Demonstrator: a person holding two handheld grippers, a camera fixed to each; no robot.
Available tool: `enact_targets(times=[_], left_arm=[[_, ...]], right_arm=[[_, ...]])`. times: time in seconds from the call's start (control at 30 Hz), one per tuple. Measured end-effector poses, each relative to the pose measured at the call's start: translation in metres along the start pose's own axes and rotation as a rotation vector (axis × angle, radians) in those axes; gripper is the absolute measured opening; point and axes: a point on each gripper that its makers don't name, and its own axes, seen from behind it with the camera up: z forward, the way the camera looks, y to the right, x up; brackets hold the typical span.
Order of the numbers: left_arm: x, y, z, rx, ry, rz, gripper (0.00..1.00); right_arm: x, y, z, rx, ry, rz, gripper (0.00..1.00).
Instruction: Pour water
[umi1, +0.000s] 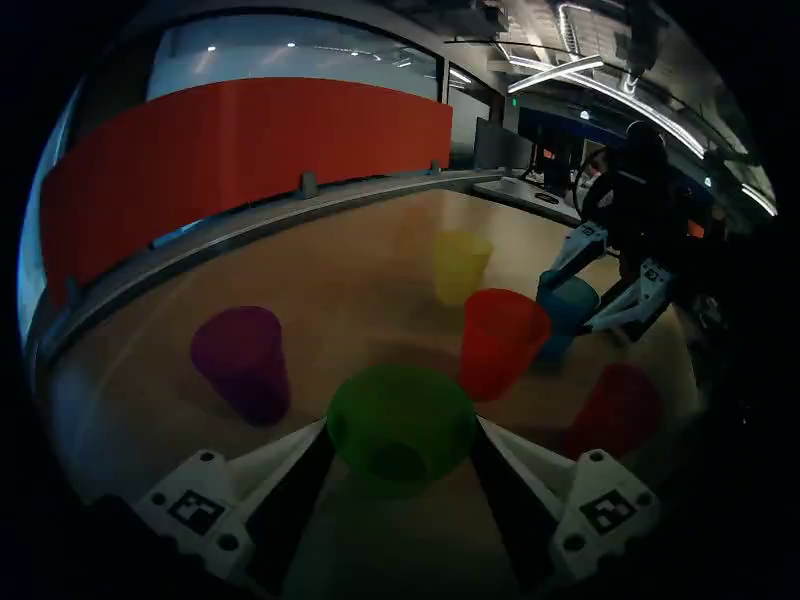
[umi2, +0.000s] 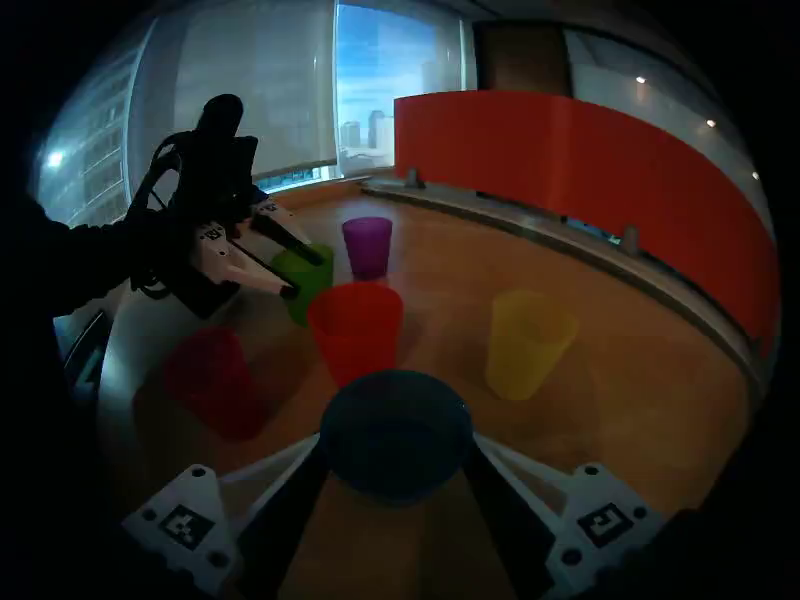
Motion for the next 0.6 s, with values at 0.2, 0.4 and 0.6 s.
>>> enact_targets(times=[0.2,0.4,0.6], left_arm=[[-0.0002,-0.0002,-0.0005,-0.002,-0.001,-0.001,0.88],[0.0001,0.0,-0.001,-0.003,-0.001,-0.002,0.88],[0.0022,0.0013,-0.0021,-0.004,0.002,-0.001,0.87]], right_arm=[[-0.0006,0.0011,-0.0005,-0.003,-0.001,-0.002,0.9],[-0.0004,0.0022,-0.0015,-0.006,-0.001,-0.006,0.9],[0.0021,0.0019,-0.0031,-0.006,0.006,-0.005,0.9]])
